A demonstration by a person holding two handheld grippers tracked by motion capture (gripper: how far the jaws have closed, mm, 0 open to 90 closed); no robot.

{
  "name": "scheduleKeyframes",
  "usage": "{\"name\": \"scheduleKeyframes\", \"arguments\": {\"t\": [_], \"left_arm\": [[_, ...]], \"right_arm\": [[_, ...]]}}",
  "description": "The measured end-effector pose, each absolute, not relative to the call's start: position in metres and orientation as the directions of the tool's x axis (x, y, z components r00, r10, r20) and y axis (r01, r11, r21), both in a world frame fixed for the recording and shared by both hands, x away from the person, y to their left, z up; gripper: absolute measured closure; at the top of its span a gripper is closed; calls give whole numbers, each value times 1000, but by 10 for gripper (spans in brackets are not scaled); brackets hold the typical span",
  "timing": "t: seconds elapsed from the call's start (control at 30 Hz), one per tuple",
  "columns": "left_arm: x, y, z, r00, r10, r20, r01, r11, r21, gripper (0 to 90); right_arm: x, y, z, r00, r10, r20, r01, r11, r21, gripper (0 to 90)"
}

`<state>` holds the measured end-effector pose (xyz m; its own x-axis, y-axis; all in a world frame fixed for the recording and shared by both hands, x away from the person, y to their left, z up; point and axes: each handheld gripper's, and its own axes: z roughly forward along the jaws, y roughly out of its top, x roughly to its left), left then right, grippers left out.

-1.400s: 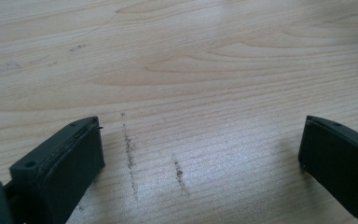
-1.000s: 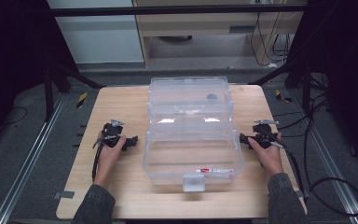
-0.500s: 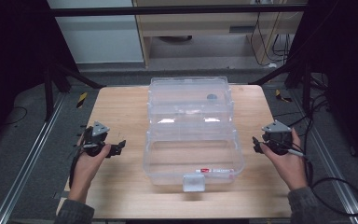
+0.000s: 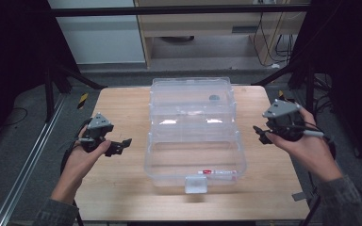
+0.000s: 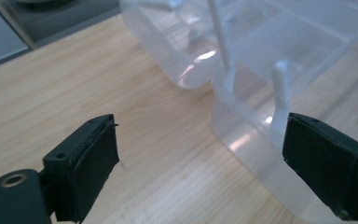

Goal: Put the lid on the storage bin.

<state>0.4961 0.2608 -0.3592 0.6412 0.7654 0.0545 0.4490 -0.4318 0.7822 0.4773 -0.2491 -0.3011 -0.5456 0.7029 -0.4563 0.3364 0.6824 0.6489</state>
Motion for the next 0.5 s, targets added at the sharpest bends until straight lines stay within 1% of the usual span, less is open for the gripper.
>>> {"name": "scheduleKeyframes", "arguments": {"t": [0.03,0.07,0.13,0.2,0.27,0.3,0.33,0.37,0.4,0.43,0.5], "left_arm": [[498,257,-355,649,759,53,442,-433,786,81],[499,254,-352,660,750,49,433,-432,791,57],[502,248,-345,700,712,58,394,-452,800,30],[504,243,-339,704,706,76,360,-447,819,30],[506,239,-335,712,698,80,345,-447,826,35],[507,237,-333,721,689,74,347,-452,822,37],[507,234,-331,729,681,69,355,-462,813,38],[506,230,-329,738,671,71,358,-478,802,48],[506,226,-328,752,654,79,354,-502,789,48],[504,221,-326,766,636,88,346,-524,779,49],[500,215,-325,781,617,103,326,-541,775,48]], "right_arm": [[481,-247,-298,-565,693,-448,332,688,645,167],[488,-244,-292,-583,688,-432,332,687,647,168],[497,-239,-285,-607,679,-413,327,687,650,201],[509,-232,-276,-637,660,-397,321,696,642,231],[519,-223,-268,-663,629,-407,301,721,625,313],[522,-219,-266,-674,618,-405,295,728,619,337],[527,-214,-263,-690,602,-402,286,737,613,379],[536,-203,-257,-715,569,-406,260,756,601,454],[536,-203,-257,-715,569,-406,260,756,601,454],[545,-192,-252,-749,525,-404,230,778,584,553],[553,-184,-252,-772,495,-398,217,795,567,612]]}}
